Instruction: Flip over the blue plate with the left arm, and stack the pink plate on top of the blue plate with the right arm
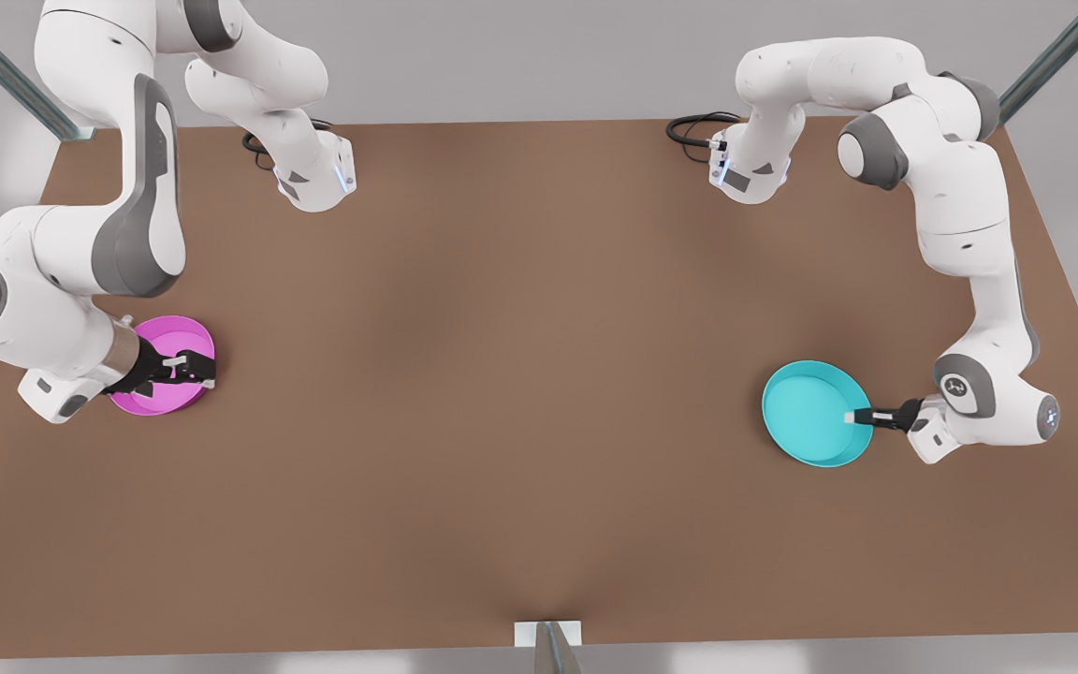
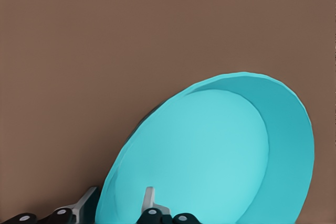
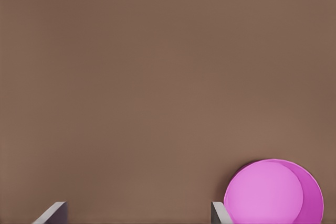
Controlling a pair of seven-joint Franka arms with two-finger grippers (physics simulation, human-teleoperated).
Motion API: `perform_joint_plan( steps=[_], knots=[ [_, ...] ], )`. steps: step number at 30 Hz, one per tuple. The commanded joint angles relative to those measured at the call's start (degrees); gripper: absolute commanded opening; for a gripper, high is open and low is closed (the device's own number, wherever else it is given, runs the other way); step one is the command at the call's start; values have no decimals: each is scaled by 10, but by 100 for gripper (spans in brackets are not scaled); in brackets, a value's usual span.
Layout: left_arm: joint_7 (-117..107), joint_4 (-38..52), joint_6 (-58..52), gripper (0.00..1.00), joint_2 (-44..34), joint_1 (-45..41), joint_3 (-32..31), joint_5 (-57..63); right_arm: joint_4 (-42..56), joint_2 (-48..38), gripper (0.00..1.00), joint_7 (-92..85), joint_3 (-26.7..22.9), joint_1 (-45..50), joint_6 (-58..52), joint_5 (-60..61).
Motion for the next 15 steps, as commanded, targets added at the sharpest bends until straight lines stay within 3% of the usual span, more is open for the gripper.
perform_joint_plan(
  steps=[1, 8, 13, 15],
  knots=[
    [0, 0, 0, 49, 0, 1, 1, -4, 0, 0, 100, 0, 0, 0, 0, 0],
    [0, 1, 1, 46, 3, 4, 1, -4, 0, 2, 100, -1, -2, -4, -1, -11],
    [0, 1, 1, 28, 3, 4, 1, -5, 0, 1, 100, -1, -2, -5, -2, -10],
    [0, 1, 1, 27, 3, 4, 1, -4, 0, 0, 100, -1, -2, -5, -3, -11]
  ],
)
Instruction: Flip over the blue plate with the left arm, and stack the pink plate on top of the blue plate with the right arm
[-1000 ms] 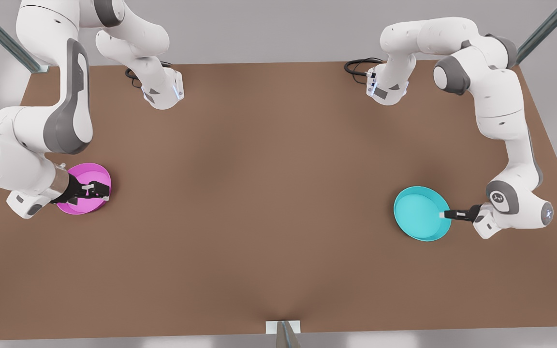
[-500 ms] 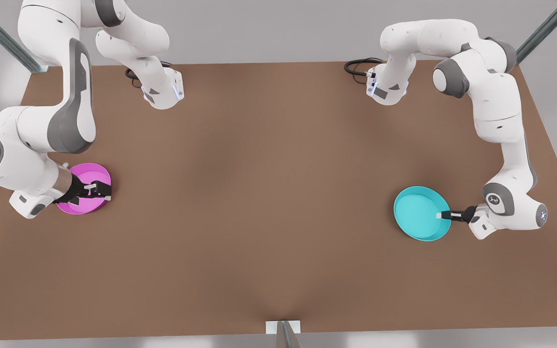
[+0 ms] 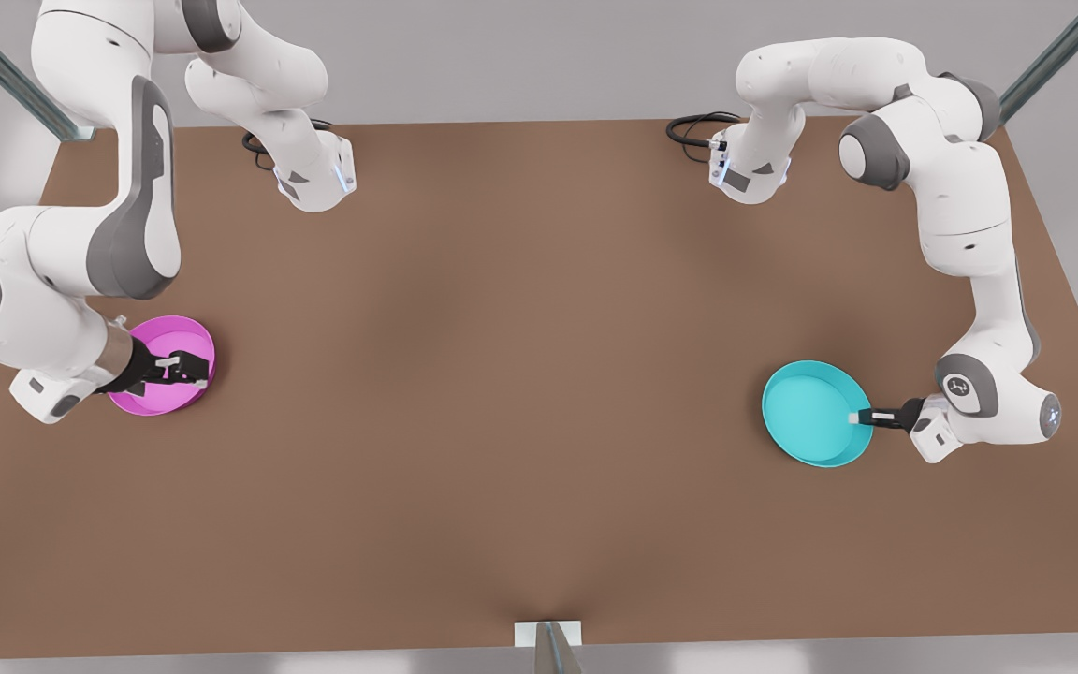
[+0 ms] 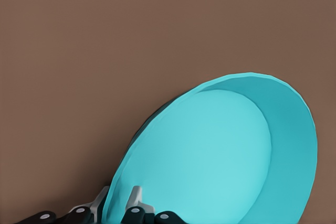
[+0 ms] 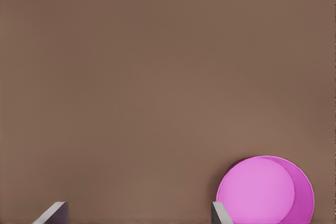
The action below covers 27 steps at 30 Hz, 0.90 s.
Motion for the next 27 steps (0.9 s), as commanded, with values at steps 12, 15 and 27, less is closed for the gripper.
perform_joint_plan(
  steps=[12, 15, 27],
  knots=[
    [-2, 1, -1, 26, -3, 4, 0, 0, 0, 1, 100, 0, 0, -1, 0, -1],
    [-12, 10, -7, 21, -7, 4, 0, -1, 0, 1, 100, 0, 0, -1, 0, 0],
    [-90, 31, -42, 21, -70, -25, -18, -39, -1, 1, 100, 0, 0, -2, 0, 0]
  ],
)
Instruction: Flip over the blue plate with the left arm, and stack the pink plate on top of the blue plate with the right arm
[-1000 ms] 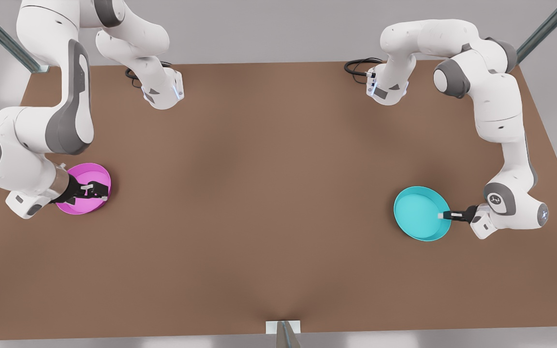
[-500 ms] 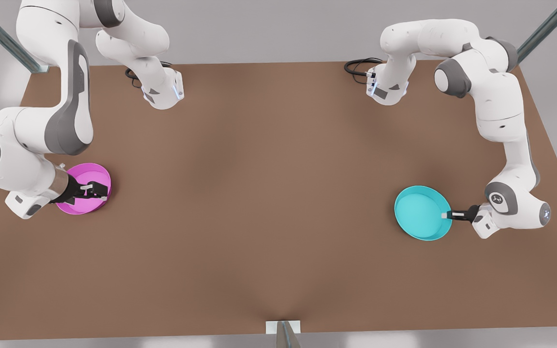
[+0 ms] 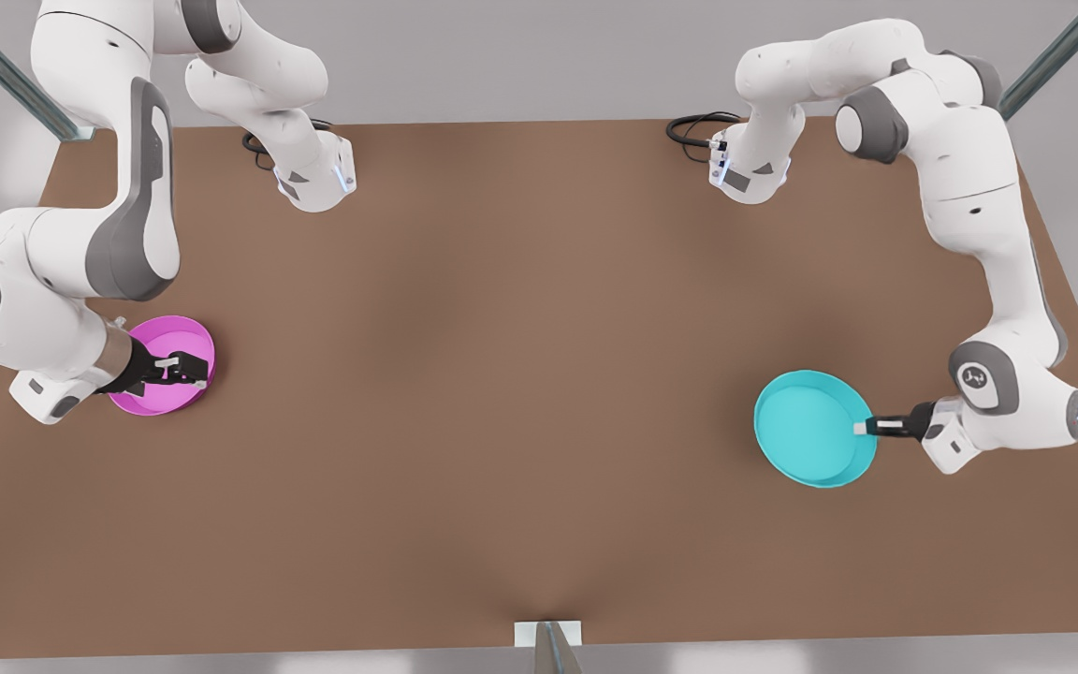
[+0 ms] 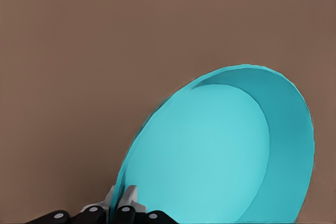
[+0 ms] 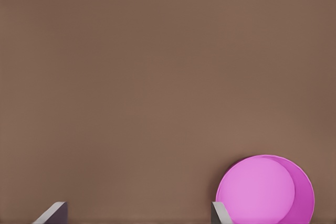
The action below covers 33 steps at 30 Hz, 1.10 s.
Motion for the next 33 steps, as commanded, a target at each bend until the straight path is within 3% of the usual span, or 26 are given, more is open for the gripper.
perform_joint_plan(
  steps=[1, 10, 18, 29, 33],
  knots=[
    [-2, 0, -2, 21, -4, -3, 1, -49, -1, 0, 100, 0, 0, 0, 0, 0],
    [-177, -47, -6, 21, -108, -103, -2, 17, -1, 1, 100, 1, 0, 0, 0, 0],
    [-346, -27, 1, 21, -144, -120, -115, 168, -3, 1, 100, 1, -1, 0, 0, 1],
    [-578, 59, -68, 21, -152, -129, -285, 512, -3, 4, 100, 1, -2, -1, -1, 5],
    [-626, 93, -111, 21, -136, -199, -301, 647, -4, 5, 100, 1, -2, -4, -5, 9]
  ],
)
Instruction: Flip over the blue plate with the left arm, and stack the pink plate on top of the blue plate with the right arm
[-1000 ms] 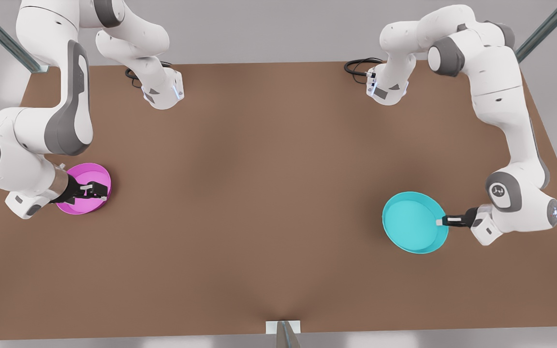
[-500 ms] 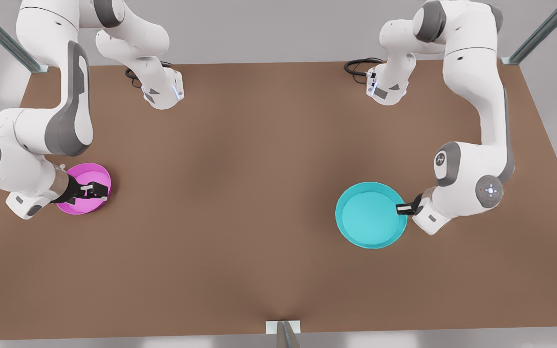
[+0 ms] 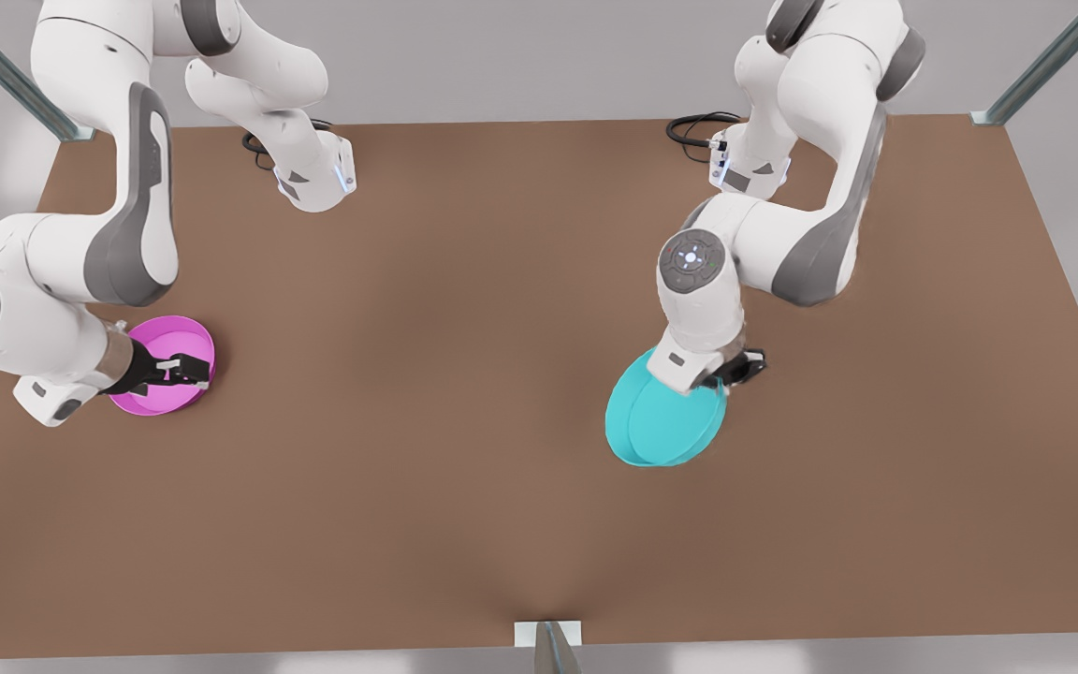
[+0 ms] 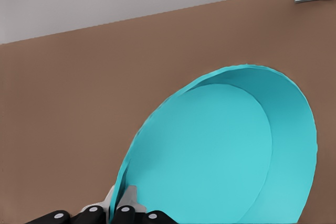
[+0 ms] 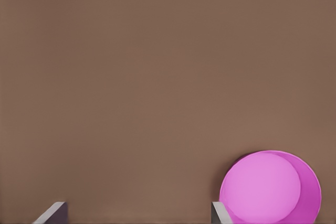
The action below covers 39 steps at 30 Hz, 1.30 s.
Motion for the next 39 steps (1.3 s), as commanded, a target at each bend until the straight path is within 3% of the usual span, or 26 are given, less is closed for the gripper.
perform_joint_plan(
  steps=[1, 11, 16, 22, 29, 39],
  knots=[
    [-2, 0, 1, 21, -1, -3, 0, 71, 0, 0, 100, 0, 0, 0, 0, 0],
    [-147, -1, -85, 21, 32, -190, 0, 379, 0, 3, 100, -1, 0, -1, 0, 1],
    [-233, -1, -168, 21, 109, -283, 0, 564, 0, 6, 100, 0, -1, -1, 0, 5],
    [-268, 85, -279, 21, 279, -382, 6, 751, 0, 12, 100, 0, -1, -1, 0, 5],
    [-268, 97, -298, 21, 368, -419, 15, 781, -1, 13, 100, 0, -1, -1, 0, 10],
    [-268, 132, -296, 21, 437, -446, -7, 765, 0, 15, 100, 0, -1, -5, 0, 14]
  ],
)
